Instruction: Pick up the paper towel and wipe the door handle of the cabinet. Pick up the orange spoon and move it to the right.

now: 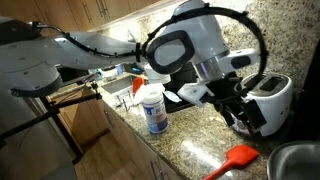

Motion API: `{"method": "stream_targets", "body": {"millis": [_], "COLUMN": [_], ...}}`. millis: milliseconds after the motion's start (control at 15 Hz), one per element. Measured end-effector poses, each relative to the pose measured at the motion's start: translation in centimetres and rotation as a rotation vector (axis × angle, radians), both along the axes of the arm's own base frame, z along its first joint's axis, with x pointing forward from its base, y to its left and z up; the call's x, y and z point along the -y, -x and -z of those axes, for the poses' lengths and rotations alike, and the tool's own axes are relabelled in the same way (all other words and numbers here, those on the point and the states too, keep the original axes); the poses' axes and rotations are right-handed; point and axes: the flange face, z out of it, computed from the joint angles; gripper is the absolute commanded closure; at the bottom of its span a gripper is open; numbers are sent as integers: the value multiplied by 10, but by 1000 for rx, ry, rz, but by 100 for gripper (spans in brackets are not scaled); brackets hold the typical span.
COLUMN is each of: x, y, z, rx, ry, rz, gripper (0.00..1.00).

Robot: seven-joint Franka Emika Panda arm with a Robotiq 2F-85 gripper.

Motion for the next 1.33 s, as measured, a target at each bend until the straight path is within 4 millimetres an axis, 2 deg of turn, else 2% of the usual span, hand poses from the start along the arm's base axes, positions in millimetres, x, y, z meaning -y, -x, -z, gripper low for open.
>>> {"method": "stream_targets", "body": {"millis": [200,400,533,600,733,1000,1200,1333], "x": [-61,-116,-134,-135,-120,-54,-20,-16], "y": [-1,11,28,38,62,116,144,156], "z": [-3,-13,-28,-37,-57,-87,-84,-70], "rx": [10,26,28,25,14,-23,-86,-161], "ry": [77,128,136,130,95,-26,-126,-187], "rz": [-105,-200,-241,-252,-265,-249,-250,-281], "gripper": [0,0,0,0,0,0,0,0]}}
